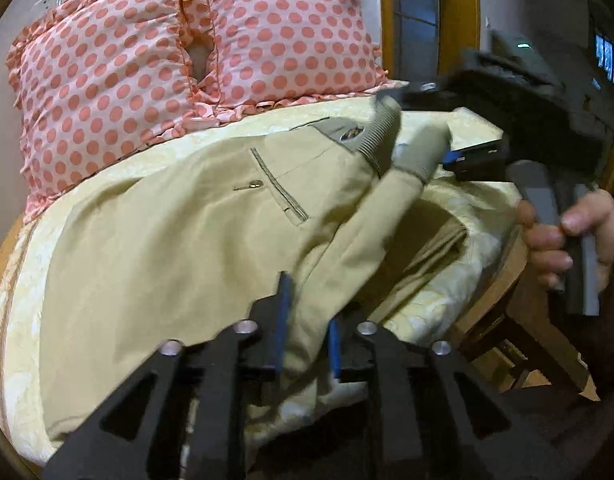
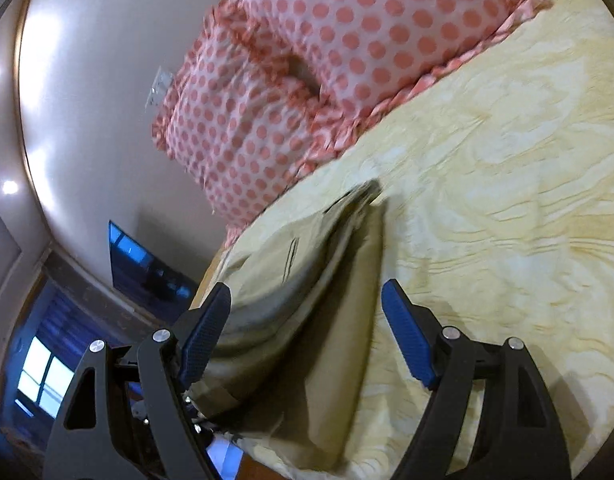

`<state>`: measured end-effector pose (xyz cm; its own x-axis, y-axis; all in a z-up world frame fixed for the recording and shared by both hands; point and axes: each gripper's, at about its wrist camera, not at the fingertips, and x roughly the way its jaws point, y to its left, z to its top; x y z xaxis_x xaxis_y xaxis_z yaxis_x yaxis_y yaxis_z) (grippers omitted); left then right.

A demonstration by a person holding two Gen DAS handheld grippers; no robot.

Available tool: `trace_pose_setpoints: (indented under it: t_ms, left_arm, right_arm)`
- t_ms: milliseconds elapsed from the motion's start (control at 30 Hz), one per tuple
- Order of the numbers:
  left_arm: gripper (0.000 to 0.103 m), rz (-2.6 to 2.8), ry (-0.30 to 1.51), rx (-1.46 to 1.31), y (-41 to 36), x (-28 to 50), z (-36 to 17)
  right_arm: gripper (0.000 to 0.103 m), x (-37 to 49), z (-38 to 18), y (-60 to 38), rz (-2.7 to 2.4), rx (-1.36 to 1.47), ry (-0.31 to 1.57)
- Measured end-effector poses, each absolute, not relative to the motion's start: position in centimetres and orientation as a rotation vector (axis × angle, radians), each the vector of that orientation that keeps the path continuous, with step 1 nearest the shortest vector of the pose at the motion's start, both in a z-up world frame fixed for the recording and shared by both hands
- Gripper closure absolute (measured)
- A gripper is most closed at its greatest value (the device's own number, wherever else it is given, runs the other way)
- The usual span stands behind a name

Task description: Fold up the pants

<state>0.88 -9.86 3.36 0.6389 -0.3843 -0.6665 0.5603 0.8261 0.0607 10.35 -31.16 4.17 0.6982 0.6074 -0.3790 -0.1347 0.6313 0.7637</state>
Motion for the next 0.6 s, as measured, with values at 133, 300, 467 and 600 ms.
trace_pose_setpoints:
  t_ms: [133,300,467,600]
  left_arm:
    - [0.029,-0.62,0.627,0.036,-4.5,0.6,7.2]
    - [0.029,-0.36,0.661,-0.125,4.8,7.0,8.8]
    - [0.041,-0.342,0.911,-0.301,10.2,16.3,5.2]
    - [0.038,-0.404,1.019,-0.321,9.6,19.3,3.5]
  right_arm:
    - [0.024,11.9,4.0,-30.2,0.411,0.698,0.746]
    - [0.048,14.1,3.4,-28.7,0.398,0.598,0.802]
    - [0.063,14.4,3.6,-28.6,0.441,0.598,0.811]
    - [0.065,15.7,2.8,-29.7,0.43,0.669,0.842]
